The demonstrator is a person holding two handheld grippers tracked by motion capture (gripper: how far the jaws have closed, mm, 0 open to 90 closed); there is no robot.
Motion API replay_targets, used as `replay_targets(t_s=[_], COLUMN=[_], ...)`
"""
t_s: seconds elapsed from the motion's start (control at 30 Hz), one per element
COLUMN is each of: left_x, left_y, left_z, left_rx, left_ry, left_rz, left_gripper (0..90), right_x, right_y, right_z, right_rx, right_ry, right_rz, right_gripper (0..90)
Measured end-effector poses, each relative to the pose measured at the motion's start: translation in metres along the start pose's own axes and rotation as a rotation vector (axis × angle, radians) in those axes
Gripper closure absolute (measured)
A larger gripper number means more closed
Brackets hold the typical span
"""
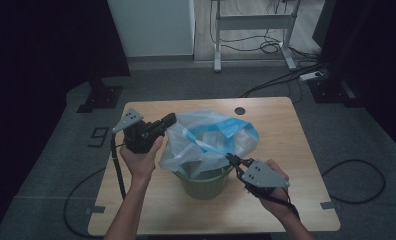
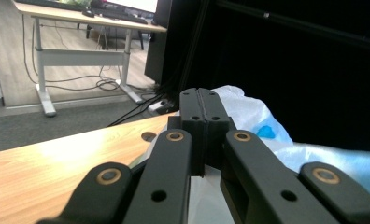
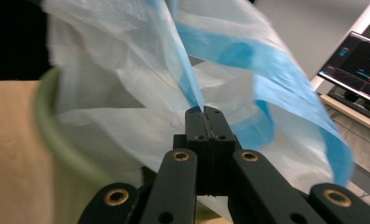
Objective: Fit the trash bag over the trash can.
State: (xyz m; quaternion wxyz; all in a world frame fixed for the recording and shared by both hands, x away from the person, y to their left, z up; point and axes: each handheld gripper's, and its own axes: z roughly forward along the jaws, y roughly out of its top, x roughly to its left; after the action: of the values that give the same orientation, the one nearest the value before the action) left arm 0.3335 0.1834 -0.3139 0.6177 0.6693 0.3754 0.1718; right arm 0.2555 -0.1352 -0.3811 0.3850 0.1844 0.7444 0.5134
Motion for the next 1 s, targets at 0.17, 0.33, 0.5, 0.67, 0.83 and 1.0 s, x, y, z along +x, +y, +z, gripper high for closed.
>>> replay_targets(t_s=[0.17, 0.33, 0.5, 0.67, 0.83, 1.0], left_x=[0.0, -0.008, -0.016, -0.012, -0.006, -0.003], left_y=[0.001, -0.013, -0.043, -0.073, -0.094, -0.105], left_z=[-0.004, -0.022, -0.046, -0.06, -0.064, -0.067], left_rx=[-0.022, -0.03, -0.038, -0.019, -0.005, -0.008], left_ry=[-0.026, -0.079, -0.111, -0.113, -0.117, -0.116], left_rz=[-0.008, -0.005, -0.021, -0.057, -0.093, -0.115], left_gripper=[89.9, 89.8, 89.8, 89.7, 89.7, 89.7], right_x=[-0.018, -0.017, 0.007, 0.029, 0.042, 0.038], right_y=[0.007, 0.01, 0.001, -0.014, -0.028, -0.032], right_z=[0.005, -0.01, -0.027, -0.032, -0.033, -0.042], right_rx=[-0.012, -0.06, -0.074, -0.062, -0.052, -0.077], right_ry=[-0.011, 0.027, 0.101, 0.162, 0.217, 0.225], right_rz=[-0.021, -0.029, -0.051, -0.026, 0.018, 0.095], right_gripper=[89.1, 88.9, 88.9, 88.6, 87.3, 71.3])
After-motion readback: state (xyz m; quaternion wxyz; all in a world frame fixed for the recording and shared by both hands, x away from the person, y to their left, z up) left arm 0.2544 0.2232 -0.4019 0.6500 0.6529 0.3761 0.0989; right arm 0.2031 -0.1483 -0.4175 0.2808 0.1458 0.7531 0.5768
